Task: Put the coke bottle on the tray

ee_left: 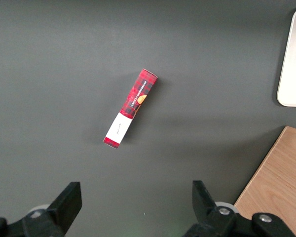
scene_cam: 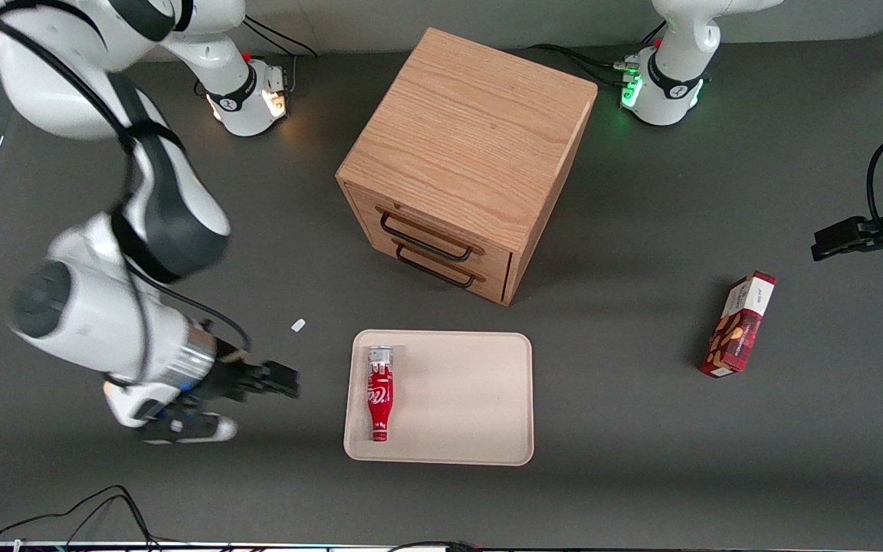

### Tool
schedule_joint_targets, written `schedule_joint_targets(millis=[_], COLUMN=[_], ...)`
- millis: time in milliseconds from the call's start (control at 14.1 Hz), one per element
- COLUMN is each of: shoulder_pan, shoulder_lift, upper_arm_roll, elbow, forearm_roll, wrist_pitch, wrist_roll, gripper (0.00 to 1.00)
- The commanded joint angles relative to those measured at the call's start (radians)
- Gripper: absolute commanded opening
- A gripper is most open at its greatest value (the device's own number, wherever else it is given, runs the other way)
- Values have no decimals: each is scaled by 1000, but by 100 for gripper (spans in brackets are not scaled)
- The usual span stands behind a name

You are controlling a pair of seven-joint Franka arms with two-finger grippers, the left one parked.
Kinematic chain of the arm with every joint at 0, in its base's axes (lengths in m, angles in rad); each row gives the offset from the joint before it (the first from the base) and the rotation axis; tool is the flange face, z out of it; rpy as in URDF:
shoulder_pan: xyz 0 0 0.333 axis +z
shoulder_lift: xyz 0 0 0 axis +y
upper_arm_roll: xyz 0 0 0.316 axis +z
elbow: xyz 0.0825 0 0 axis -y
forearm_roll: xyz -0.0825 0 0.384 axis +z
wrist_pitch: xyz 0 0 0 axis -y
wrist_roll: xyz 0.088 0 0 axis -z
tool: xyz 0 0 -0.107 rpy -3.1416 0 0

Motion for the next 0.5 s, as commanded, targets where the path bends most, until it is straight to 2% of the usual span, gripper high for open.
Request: schedule_joint_targets(millis=[0, 71, 283, 425], shoulder_pan=[-7, -14, -14, -12], shoulder_lift=[-191, -244, -408, -583], upper_arm_roll=[-105, -148, -278, -324], elbow=[-78, -81, -138, -361], forearm_roll=[-2, 11, 110, 121], wrist_pitch=[-207, -275, -468, -444], wrist_roll=[13, 13, 10, 4], gripper=[100, 100, 100, 100])
